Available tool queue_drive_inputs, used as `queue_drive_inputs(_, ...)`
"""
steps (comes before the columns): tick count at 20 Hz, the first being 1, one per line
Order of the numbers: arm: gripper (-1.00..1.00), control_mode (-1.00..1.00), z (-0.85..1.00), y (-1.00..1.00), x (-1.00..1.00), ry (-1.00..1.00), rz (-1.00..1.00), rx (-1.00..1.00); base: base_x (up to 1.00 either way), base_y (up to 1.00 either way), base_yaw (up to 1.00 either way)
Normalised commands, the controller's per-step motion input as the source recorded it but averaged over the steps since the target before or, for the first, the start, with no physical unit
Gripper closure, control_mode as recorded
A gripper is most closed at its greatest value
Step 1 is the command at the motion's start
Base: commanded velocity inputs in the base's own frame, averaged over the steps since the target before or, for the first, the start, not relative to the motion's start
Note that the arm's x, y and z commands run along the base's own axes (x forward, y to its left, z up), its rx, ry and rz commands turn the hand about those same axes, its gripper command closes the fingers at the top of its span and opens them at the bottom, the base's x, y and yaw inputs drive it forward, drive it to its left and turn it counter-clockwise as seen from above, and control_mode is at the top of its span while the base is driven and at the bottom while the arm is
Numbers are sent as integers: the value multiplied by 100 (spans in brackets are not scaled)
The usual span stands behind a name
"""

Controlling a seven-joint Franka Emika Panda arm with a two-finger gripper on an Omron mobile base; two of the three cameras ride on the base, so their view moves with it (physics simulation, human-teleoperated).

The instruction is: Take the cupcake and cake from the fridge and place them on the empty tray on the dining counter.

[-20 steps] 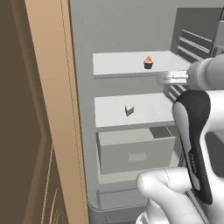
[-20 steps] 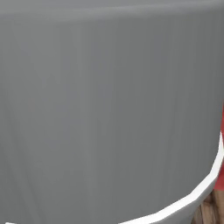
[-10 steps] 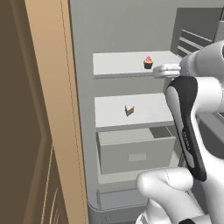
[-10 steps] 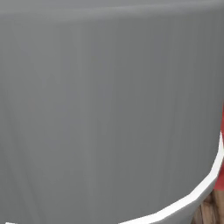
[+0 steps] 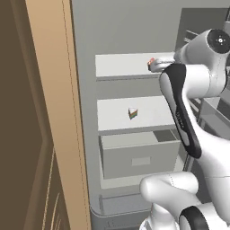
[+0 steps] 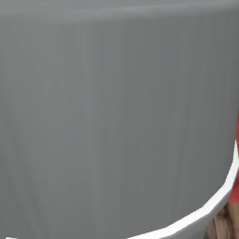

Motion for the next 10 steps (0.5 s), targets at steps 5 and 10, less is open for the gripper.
queue_drive_inputs(5, -100, -100, -7, -29, 46, 0, -3, -4, 0, 0, 0)
queue_drive_inputs(10, -100, -100, -8, -12, 42, 0, -5, -3, 0, 0, 0)
